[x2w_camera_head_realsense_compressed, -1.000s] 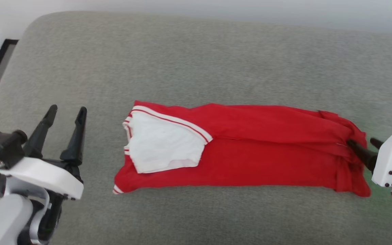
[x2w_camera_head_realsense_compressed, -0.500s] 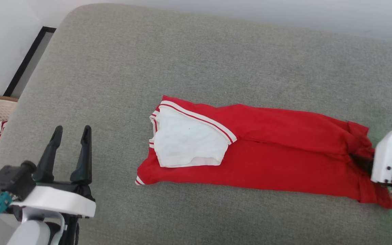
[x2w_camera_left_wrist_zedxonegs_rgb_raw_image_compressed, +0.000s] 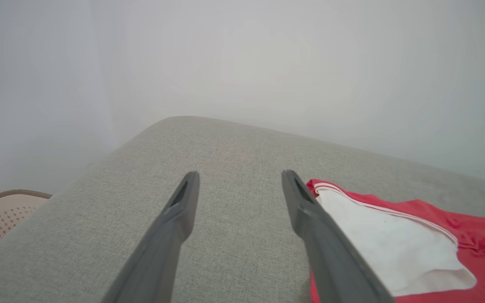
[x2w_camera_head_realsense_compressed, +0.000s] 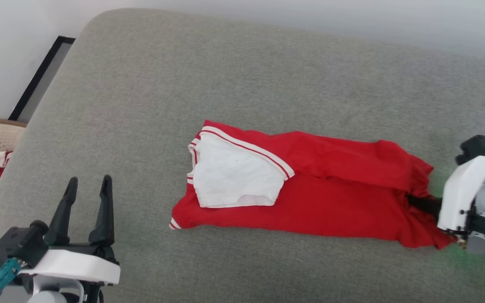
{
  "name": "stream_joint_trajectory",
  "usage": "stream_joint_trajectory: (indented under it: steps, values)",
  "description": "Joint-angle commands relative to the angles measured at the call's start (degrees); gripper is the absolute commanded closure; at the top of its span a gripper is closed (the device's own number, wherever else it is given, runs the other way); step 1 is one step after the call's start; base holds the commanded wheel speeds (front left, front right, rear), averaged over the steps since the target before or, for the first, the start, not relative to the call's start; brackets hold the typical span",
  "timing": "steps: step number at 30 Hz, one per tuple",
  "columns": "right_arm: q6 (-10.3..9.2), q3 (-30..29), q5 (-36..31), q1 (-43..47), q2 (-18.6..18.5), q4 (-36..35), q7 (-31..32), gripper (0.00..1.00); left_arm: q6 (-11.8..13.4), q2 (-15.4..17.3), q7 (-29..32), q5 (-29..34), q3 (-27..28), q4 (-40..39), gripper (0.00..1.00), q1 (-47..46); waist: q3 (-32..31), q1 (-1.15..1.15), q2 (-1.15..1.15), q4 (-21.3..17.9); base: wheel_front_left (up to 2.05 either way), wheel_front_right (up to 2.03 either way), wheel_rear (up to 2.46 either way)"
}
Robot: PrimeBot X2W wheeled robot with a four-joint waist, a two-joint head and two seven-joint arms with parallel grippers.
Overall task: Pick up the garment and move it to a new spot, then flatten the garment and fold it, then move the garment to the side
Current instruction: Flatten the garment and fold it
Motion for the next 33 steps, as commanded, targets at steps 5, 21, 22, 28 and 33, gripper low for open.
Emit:
stream_joint_trajectory:
  steps: [5, 21, 22, 28, 33]
  values:
    - [0.13, -2.99, 0.22, 1.14, -3.16, 1.05, -1.32, 1.00, -1.14, -1.36, -0.25, 1.91, 2.00, 0.03, 0.00, 1.58, -0.67, 0.00, 0.00, -1.77, 0.00, 0.00, 0.00]
    - [0.13, -12.38, -5.19, -0.68, -11.33, 4.17, -2.67, 1.00, -1.75, -1.96, -0.25, 2.42, 3.31, -1.20, 0.00, 2.92, -0.68, 0.00, 0.00, -6.91, 0.00, 0.00, 0.00]
    - [0.14, -12.09, -4.84, -0.59, -10.95, 3.16, -2.00, 1.00, -1.76, -1.96, -0.25, 2.18, 3.24, -1.26, 0.00, 3.08, -0.81, 0.00, 0.00, -7.07, 0.00, 0.00, 0.00]
    - [0.13, -10.12, -2.34, 2.24, -8.31, -5.60, 1.35, 1.00, -1.76, -1.97, -0.25, 1.99, 3.21, -1.60, 0.00, 3.68, -1.79, 0.00, 0.00, -7.30, 0.00, 0.00, 0.00]
    - [0.14, -6.54, -2.09, 4.59, -4.47, -16.15, 3.62, 1.00, -1.77, -1.97, -0.25, 1.99, 2.62, -1.91, 0.00, 4.22, -2.86, 0.00, 0.00, -6.45, 0.00, 0.00, 0.00]
